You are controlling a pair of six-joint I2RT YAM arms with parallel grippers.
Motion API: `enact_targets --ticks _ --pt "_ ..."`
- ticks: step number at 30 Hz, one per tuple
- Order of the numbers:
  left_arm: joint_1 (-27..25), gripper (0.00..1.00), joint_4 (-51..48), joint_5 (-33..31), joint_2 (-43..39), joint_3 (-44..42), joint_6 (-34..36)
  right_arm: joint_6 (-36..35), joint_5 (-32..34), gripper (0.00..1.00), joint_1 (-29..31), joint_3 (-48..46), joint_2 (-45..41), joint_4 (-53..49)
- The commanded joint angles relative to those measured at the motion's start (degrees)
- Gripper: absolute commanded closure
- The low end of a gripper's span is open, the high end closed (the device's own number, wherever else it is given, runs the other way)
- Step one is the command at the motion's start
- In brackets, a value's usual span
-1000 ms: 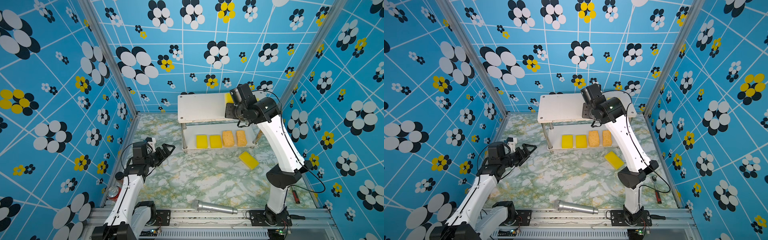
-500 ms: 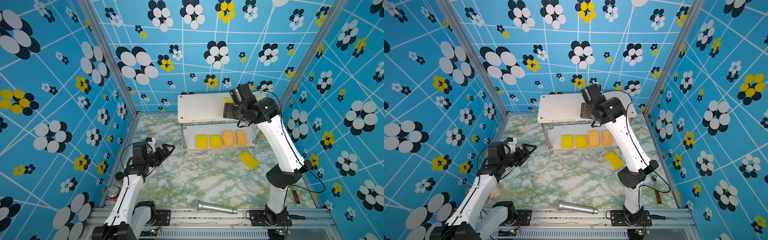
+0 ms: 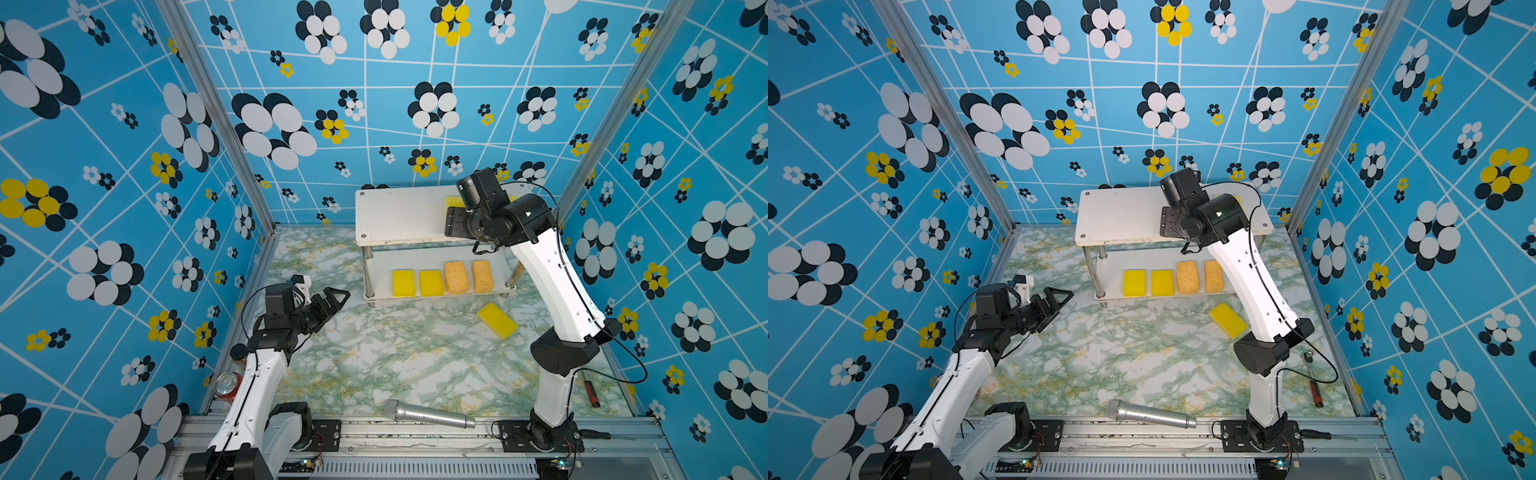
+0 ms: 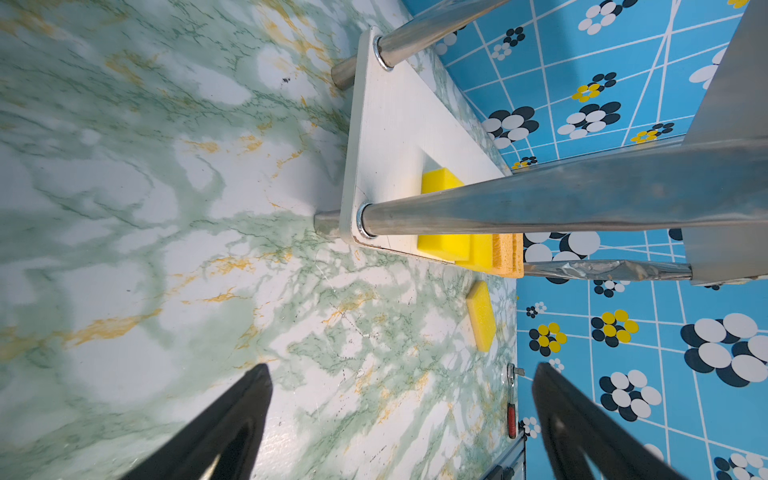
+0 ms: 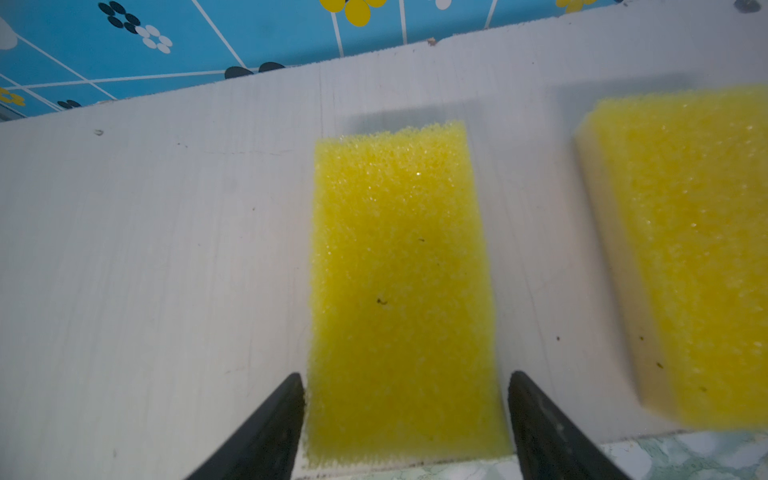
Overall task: Place and organize the cleaning sponges onto the shelf
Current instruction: 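Lower the sponge beside the other top-shelf sponge and open the right gripper, then withdraw the right gripper from the top shelf toward the last yellow sponge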
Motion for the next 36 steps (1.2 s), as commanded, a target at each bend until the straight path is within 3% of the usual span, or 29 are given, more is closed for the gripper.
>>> enact_targets --ticks 1,11,28,36 --pt "0.6 0.01 -0.6 1.2 -0.4 -0.5 1.1 0.0 -0.3 0.2 -0.2 1.2 0.6 -1.8" --pt "0.6 0.01 -0.9 1.2 -0.7 -0.7 1.2 -1.1 -0.1 0.05 -0.3 1.2 0.3 -1.7" --pt "0.6 0.01 -0.8 1.1 -0.6 -0.7 1.1 -3.3 -1.3 0.01 -0.1 1.2 -2.6 -3.2" --pt "0.6 0.01 -0.6 1.1 -0.3 -0.5 1.1 -8.5 -2.9 0.01 1.3 0.3 -5.2 -3.3"
